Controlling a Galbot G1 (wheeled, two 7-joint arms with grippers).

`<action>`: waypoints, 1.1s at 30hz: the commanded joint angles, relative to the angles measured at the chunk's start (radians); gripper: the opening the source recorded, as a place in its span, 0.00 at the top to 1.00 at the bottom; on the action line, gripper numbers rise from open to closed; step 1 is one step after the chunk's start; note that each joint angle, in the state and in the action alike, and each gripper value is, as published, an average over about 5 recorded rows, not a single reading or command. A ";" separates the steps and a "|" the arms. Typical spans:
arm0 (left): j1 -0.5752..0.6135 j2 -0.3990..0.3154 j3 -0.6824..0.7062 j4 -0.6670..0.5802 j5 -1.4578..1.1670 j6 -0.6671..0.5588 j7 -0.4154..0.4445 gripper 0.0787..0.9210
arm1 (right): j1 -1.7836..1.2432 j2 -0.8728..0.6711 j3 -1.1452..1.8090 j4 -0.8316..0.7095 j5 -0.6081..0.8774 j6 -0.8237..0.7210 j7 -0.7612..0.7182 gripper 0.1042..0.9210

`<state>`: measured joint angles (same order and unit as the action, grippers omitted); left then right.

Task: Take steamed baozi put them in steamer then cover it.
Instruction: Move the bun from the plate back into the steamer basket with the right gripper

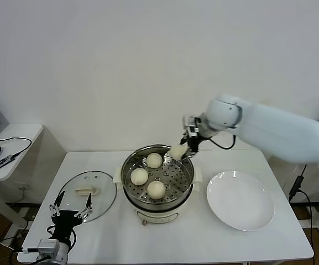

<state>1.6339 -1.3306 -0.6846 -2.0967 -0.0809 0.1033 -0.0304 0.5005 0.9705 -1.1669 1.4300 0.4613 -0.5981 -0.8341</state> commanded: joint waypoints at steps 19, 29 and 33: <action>0.002 -0.001 -0.007 0.008 -0.005 -0.004 0.001 0.12 | -0.092 0.122 -0.061 -0.045 -0.005 -0.131 0.094 0.45; 0.001 -0.005 -0.003 0.004 -0.003 -0.004 0.000 0.12 | -0.099 0.084 -0.062 -0.025 -0.049 -0.130 0.077 0.45; 0.002 -0.006 -0.002 0.004 -0.002 -0.003 -0.001 0.12 | -0.097 0.072 -0.049 -0.008 -0.044 -0.129 0.076 0.42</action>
<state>1.6357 -1.3368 -0.6871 -2.0915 -0.0837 0.0992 -0.0307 0.4065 1.0585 -1.2245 1.4060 0.4313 -0.7208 -0.7568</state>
